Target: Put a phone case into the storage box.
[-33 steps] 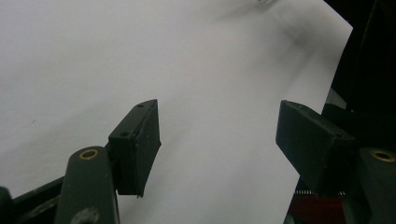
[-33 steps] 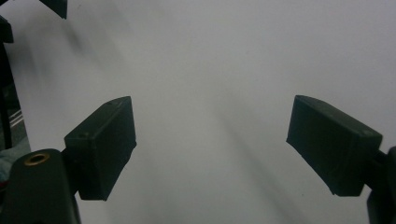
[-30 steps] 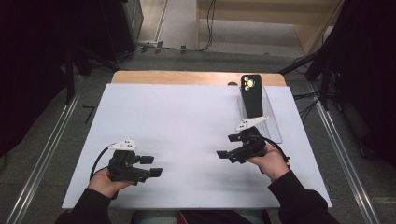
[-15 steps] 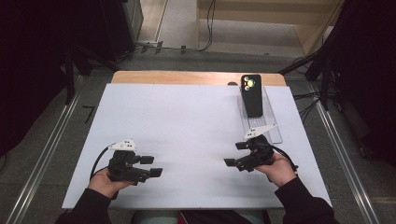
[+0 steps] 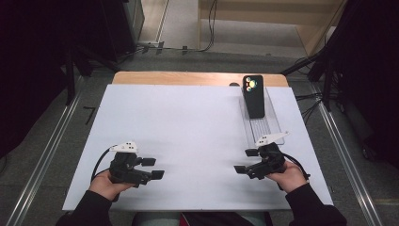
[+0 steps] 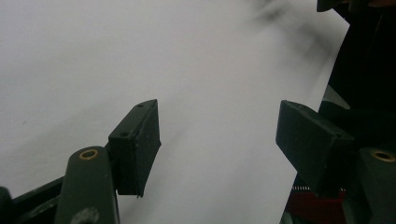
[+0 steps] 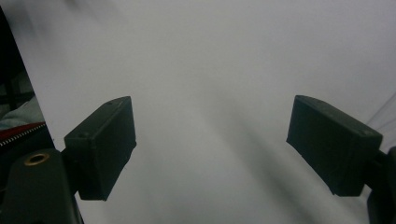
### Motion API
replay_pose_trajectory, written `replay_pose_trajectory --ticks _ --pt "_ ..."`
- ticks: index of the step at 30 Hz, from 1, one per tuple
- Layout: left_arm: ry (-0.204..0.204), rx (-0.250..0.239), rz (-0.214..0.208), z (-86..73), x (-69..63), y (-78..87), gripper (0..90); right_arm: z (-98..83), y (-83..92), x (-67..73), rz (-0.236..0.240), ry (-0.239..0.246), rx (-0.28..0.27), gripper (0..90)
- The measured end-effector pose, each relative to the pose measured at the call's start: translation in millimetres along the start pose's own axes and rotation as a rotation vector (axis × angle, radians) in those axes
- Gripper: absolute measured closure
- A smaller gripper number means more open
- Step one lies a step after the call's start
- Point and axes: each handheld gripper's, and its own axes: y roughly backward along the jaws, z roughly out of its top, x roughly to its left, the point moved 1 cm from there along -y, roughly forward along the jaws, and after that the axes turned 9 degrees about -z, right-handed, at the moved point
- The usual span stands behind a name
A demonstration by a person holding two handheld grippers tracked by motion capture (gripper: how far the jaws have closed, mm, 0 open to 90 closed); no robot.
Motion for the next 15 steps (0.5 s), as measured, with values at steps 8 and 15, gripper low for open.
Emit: replay_pose_trajectory --ticks 8,15 --pt "0.001 0.003 0.001 -0.2 -0.5 -0.6 30.6 -12.7 6.0 -3.9 -0.014 -0.005 0.004 13.8" --pt "0.000 0.004 0.005 0.1 -1.5 -0.5 30.5 -20.8 11.4 -9.1 -0.032 -0.019 -0.002 13.8"
